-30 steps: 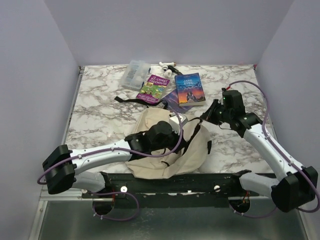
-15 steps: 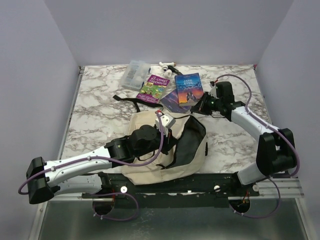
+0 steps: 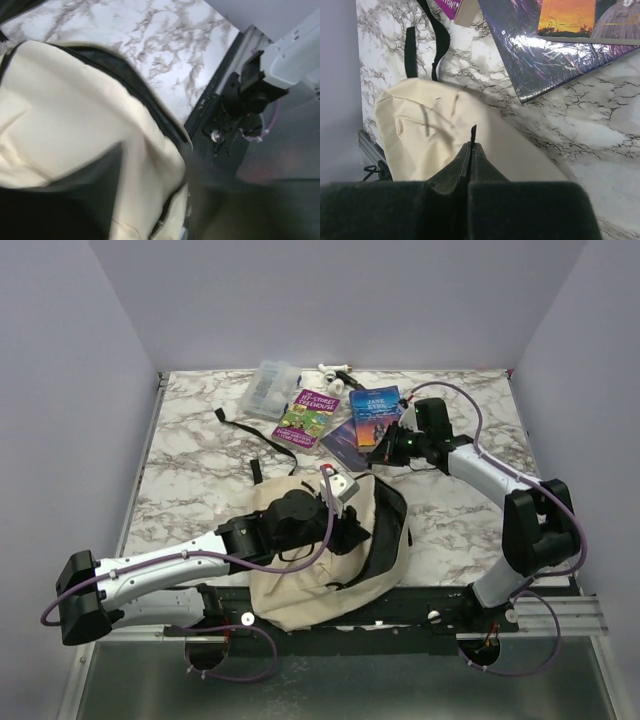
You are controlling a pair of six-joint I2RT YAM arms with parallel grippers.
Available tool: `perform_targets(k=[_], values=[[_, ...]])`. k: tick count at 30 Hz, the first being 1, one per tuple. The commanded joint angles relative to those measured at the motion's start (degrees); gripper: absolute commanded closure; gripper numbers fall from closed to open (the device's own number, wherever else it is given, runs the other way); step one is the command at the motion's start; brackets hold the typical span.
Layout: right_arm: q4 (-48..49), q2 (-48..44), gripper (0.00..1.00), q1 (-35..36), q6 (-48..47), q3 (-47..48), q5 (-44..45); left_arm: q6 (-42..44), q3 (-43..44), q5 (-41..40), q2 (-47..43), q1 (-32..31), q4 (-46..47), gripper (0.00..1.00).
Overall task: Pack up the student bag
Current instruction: Unzip the student bag at the center of the board.
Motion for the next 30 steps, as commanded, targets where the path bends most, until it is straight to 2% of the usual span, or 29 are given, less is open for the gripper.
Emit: perform_targets(k=[1, 3, 4, 5, 13, 16, 23, 27, 29, 30], values=[[1.8, -6.7, 1.00, -0.8, -1.0, -3.0, 2.0, -5.4, 0.9, 5.9, 2.3, -0.3, 2.6, 0.29], [1.4, -9.3, 1.00, -0.8, -0.2, -4.4, 1.9, -8.1, 4.1, 3.9, 4.9, 1.1, -1.9, 0.16], [1.3, -10.6, 1.00, -0.8, 0.2, -5.0, 1.8, -9.4, 6.1, 2.9, 6.2, 2.0, -3.9, 0.04], [1.4, -11.8, 1.00, -0.8, 0.8, -5.7, 1.5, -10.2, 8.6, 1.7, 8.2, 2.8, -6.3, 0.02], [0.5, -15.7, 1.00, -0.8, 2.1, -7.5, 1.3, -8.0, 23.8, -9.7, 25.3, 4.1, -12.1, 0.02], [0.7, -17.0, 1.00, -0.8, 2.6, -7.8, 1.2, -7.7, 27.9, -12.4, 30.9, 4.2, -14.2, 0.08], [-0.4, -17.9, 1.00, -0.8, 2.4, -7.0, 0.8, -7.9, 28.5, -13.3, 34.9, 4.7, -13.8, 0.39], [0.1, -17.8, 1.00, -0.8, 2.4, -6.8, 0.5, -6.2, 29.8, -8.9, 36.3, 5.4, -13.9, 0.74], [1.1, -16.8, 1.00, -0.8, 2.0, -6.7, 0.9, -4.8, 29.9, -6.3, 36.3, 5.4, -13.8, 0.99], [1.3, -15.7, 1.00, -0.8, 2.0, -6.3, 1.1, -4.2, 29.8, -4.6, 36.1, 5.1, -13.7, 1.00]])
